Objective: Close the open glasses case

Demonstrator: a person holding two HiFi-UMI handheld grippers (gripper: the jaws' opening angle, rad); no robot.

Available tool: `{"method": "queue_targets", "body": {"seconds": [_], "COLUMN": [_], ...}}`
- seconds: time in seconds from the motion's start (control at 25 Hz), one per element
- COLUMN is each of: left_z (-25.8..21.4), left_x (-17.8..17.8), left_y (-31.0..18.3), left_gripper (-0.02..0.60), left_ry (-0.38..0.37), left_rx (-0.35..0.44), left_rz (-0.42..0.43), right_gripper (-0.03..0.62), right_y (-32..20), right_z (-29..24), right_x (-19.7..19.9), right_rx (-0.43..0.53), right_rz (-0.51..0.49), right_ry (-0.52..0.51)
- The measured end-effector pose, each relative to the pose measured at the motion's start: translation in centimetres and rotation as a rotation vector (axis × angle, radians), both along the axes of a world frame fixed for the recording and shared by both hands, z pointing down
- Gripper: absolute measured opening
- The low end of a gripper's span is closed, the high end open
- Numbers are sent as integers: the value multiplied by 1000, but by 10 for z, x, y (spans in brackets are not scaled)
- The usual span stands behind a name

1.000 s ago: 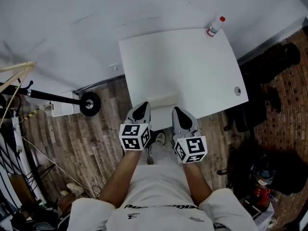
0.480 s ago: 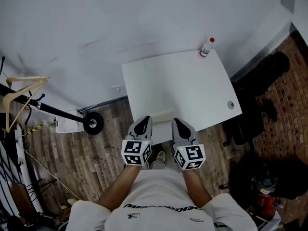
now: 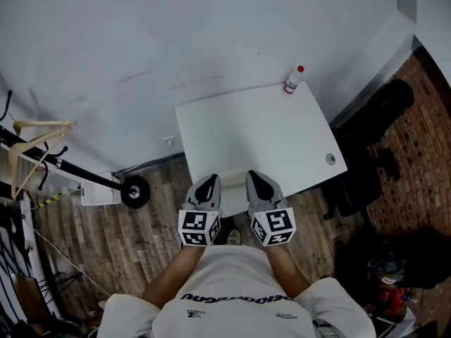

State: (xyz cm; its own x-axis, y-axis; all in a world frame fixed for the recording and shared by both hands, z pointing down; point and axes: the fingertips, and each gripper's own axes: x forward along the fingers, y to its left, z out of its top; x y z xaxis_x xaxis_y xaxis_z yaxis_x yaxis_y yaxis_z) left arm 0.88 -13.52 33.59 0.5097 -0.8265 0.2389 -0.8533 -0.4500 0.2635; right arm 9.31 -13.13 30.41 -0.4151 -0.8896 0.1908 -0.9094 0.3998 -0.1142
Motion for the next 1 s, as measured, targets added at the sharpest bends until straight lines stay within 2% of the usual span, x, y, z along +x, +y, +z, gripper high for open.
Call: {"method": "queue_targets", "body": {"seconds": [1.0], "left_z": [-13], "left_x": [6], "left_y": [-21], "left_gripper": [-3], "left_ry": [-50], "left_rx": [91], "left_rz": [24], "right_gripper": [-6], "right_y": [-18], "right_z": [-1], "right_x": [8], "right_rx": [25], "right_rz": [14], "right_ry": [-21]}}
